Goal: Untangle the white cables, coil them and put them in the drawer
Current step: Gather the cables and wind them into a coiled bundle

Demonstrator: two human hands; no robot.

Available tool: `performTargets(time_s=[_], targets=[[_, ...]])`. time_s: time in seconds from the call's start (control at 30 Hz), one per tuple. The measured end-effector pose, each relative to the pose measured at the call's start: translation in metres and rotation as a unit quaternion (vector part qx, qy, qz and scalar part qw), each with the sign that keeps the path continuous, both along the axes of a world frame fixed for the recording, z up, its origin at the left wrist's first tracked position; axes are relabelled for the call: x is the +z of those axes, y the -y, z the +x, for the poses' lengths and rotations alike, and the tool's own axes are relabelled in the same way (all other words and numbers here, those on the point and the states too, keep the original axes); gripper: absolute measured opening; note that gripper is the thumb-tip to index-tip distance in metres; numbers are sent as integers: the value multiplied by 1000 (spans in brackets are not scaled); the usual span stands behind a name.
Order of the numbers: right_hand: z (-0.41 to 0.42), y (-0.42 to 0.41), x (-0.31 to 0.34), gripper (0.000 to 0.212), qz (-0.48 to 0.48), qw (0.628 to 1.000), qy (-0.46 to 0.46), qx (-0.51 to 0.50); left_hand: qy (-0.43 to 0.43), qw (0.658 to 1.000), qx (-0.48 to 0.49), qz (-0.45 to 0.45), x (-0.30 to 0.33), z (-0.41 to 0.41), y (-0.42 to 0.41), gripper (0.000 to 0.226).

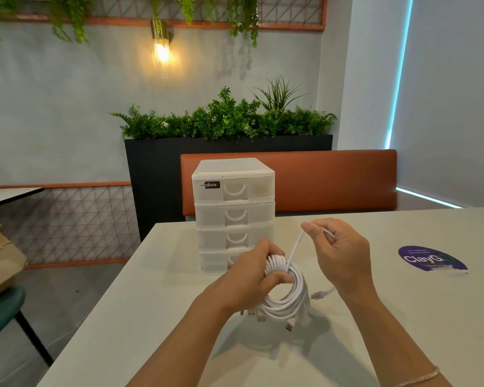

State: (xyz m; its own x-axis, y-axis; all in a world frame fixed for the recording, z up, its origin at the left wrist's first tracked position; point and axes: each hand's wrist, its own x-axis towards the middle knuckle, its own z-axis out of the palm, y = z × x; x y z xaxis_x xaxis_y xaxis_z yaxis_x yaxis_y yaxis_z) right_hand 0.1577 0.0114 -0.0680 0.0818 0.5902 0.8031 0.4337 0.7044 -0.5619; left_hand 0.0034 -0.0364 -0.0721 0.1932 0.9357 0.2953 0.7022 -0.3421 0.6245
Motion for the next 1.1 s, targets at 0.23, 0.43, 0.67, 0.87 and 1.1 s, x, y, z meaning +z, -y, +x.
performTargets(time_s=[0.23, 0.43, 0.67, 0.87, 1.1], targets=[[-1, -3, -1, 19, 15, 1000, -1, 7, -13, 999, -6, -37, 5, 14, 13, 21], [4, -10, 0, 16, -63, 997, 10, 31, -37, 999, -14, -24, 7, 19, 16, 46], [5, -12, 1, 25, -354, 926, 25, 129, 61, 991, 2, 119, 3, 13, 11, 37], [-1, -10, 0, 36, -443, 883, 56, 142, 57, 989, 16, 135, 2, 8, 6, 26], [1, -12, -4, 19, -444, 882, 118, 108, 69, 994, 37, 71, -2, 8, 3, 33]])
